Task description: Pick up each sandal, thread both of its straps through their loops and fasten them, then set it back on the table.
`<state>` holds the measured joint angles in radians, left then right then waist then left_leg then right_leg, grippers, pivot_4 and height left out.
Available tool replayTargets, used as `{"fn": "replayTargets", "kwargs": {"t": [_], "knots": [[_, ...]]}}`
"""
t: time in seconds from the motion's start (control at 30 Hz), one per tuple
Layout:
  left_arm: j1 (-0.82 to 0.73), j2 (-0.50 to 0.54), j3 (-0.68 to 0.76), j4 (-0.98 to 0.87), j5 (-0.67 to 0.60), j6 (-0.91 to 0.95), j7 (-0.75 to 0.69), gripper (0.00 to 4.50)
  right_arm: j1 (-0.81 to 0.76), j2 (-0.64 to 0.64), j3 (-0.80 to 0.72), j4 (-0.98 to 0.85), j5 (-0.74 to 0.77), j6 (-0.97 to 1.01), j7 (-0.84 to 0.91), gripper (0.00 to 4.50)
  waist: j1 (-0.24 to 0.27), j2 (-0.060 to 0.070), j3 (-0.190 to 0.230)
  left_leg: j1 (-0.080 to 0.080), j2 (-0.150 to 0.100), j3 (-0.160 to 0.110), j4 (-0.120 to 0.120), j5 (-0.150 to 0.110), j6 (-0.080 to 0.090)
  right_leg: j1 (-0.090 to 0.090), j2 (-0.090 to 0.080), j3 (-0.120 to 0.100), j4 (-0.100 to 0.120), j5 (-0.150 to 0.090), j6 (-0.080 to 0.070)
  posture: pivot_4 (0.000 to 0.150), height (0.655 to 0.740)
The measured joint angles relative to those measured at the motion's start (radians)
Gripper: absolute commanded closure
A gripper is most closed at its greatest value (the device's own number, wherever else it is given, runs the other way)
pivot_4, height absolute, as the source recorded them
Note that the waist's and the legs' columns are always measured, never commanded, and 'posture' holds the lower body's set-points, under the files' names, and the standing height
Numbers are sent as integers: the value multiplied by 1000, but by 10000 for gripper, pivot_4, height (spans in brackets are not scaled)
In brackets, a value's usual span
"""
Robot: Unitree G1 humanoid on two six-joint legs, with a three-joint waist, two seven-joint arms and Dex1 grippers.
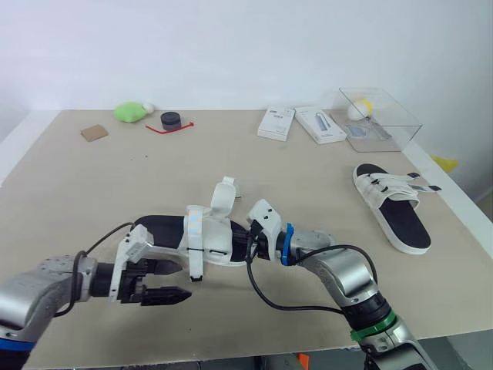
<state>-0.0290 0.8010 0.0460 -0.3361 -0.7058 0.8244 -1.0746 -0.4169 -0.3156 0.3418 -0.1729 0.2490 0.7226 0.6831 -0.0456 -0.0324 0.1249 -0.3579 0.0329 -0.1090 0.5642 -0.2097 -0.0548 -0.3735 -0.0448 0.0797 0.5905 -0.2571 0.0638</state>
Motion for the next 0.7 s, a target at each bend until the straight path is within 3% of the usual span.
{"fn": "replayTargets", "kwargs": {"t": [0.13,0.2,0.3,0.33,0.37,0.4,0.5,0.7], "knots": [[-39,-55,-39,11,18,-3,46,338,-2,-1,1,0,0,1,7,45000,0,0,0,0,0,0,0,0,0,0,1,0,1,1,1,1500,7400],[-39,-71,-51,14,21,-1,51,5475,-2,-2,1,0,1,1,9,45000,0,0,0,0,0,0,0,0,0,0,1,0,2,1,1,1500,7400],[-39,-75,-51,14,13,13,56,18114,-2,-2,1,0,0,1,9,45000,0,1,0,0,0,0,0,-1,1,1,1,0,2,1,1,1500,7400],[-39,-75,-51,14,8,16,56,26093,-2,-2,1,0,0,2,9,45000,0,1,0,0,0,0,0,-1,1,1,1,0,2,1,1,1500,7400],[-39,-75,-51,14,2,24,55,26340,-2,-1,1,0,0,2,9,45000,0,1,0,0,0,0,0,-1,1,1,1,0,2,1,1,1500,7400],[-39,-74,-51,14,-1,28,55,29849,-2,-1,1,0,0,3,8,45000,0,1,0,0,0,0,0,-1,1,1,1,0,2,1,1,1500,7400],[-31,-63,-50,13,-4,36,46,44001,-1,0,1,0,1,3,6,45000,0,1,0,0,0,0,0,-1,1,0,1,0,2,1,1,1500,7400],[45,33,-71,-30,-9,52,-5,44639,-1,1,0,-1,1,4,4,45000,-1,1,0,1,0,0,0,-1,0,0,1,0,2,1,1,1500,7400]]}}
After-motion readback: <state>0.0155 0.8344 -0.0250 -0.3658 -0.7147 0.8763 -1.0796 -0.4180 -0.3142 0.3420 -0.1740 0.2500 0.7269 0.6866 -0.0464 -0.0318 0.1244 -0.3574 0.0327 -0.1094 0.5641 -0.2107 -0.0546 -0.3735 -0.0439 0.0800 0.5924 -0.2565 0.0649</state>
